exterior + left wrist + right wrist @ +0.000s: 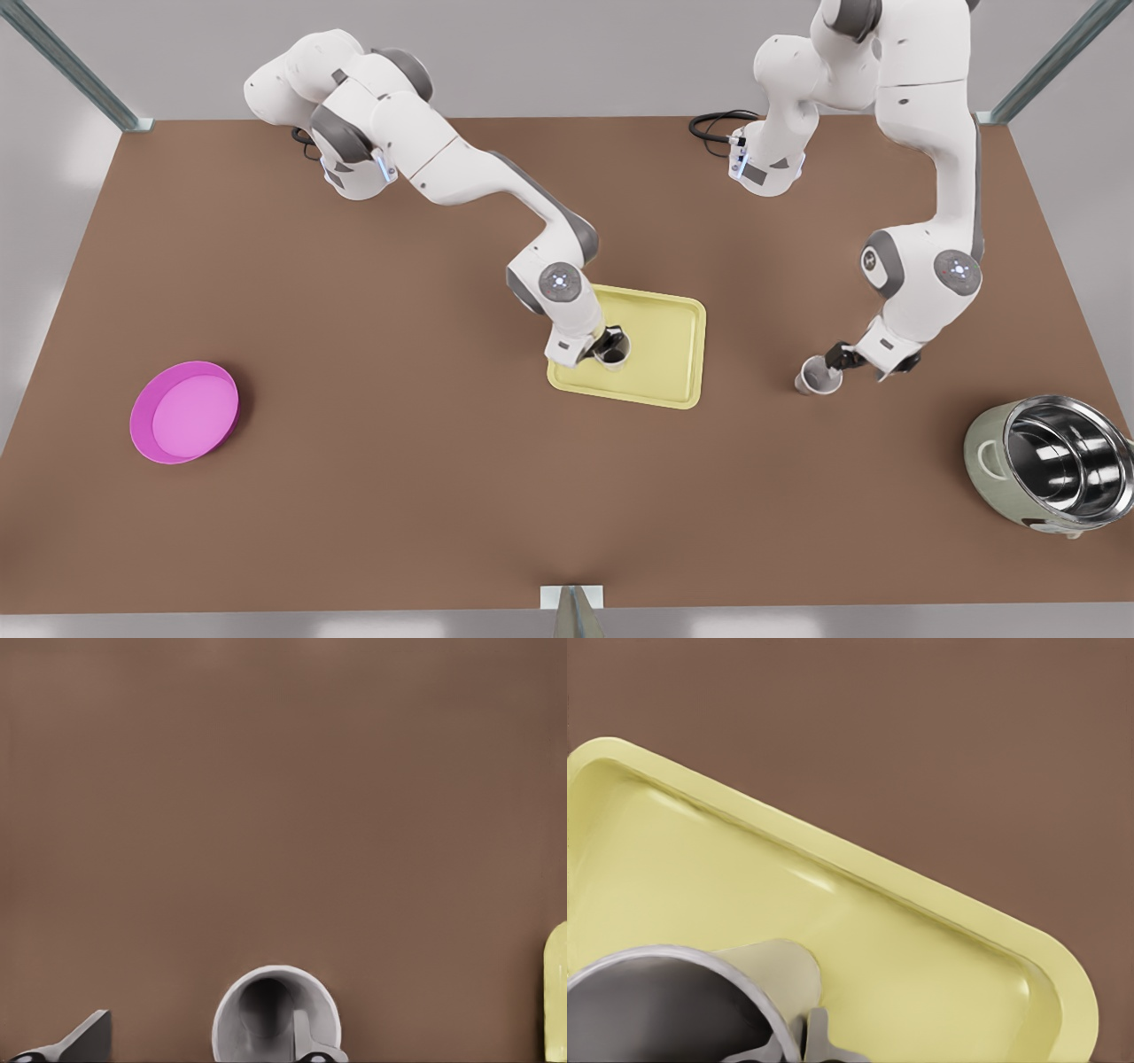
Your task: Use the left arm to pick up the white IKEA cup from the tray and place it on the middle-left position; use the right arm to pick up the white IKEA cup from the tray and place it on the middle-right position
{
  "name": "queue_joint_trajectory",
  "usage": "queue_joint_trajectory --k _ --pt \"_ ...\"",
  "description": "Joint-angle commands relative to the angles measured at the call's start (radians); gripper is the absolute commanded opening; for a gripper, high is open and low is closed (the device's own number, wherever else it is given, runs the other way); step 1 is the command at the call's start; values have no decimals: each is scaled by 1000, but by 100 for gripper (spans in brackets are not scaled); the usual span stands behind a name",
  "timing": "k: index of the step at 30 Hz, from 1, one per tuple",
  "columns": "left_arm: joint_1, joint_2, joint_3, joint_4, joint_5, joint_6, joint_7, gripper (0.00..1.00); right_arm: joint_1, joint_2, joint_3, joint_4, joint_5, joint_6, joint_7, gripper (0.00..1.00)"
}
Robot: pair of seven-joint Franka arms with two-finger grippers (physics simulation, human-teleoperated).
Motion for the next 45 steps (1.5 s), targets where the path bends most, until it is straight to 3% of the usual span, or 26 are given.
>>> queue_joint_trajectory --k 1,3,5,8,11,20,23,25,27,28,29,30,31,39,40,45 --pt "1 -11 12 199 7 -505 -15 100 -12 -28 -1 -4 -14 -14 51 4" --pt "2 -10 13 451 0 -813 -177 100 -87 -91 -1 -10 -14 -55 51 3" --pt "1 -17 18 568 11 -944 -236 100 -231 -171 1 -10 -17 -206 45 3" --pt "-5 -43 6 563 31 -932 -239 100 -466 -206 -2 -18 -21 -356 -179 5" --pt "-21 -46 4 558 34 -899 -234 100 -673 -208 -2 -60 -23 -356 -595 5" --pt "-21 -46 -8 554 66 -846 -208 100 -717 -185 -9 -92 -253 -295 -688 5" --pt "-18 -16 -7 552 54 -798 -208 100 -734 -245 -9 -283 -184 -86 -648 7" --pt "4 -25 -4 565 56 -784 -214 100 -737 -258 -9 -320 -144 -46 -644 7" --pt "373 -45 -384 554 66 -775 -205 100 -737 -260 -9 -325 -113 -43 -644 7" --pt "377 -69 -383 531 74 -778 -184 100 -737 -263 -9 -326 -112 -43 -644 8" --pt "377 -72 -381 534 117 -780 -182 100 -739 -263 -9 -331 -110 -42 -644 13" --pt "381 -65 -376 532 125 -780 -184 100 -743 -263 -9 -333 -112 -37 -644 57" --pt "383 -66 -370 528 126 -800 -196 100 -743 -263 -9 -333 -112 -36 -645 65" --pt "380 -68 -375 526 163 -804 -193 100 -745 -261 -9 -333 -112 -36 -656 65" --pt "380 -69 -375 526 163 -804 -193 100 -745 -261 -9 -333 -112 -34 -656 98" --pt "381 -71 -373 529 163 -804 -190 100 -745 -261 -9 -331 -113 -34 -658 100"
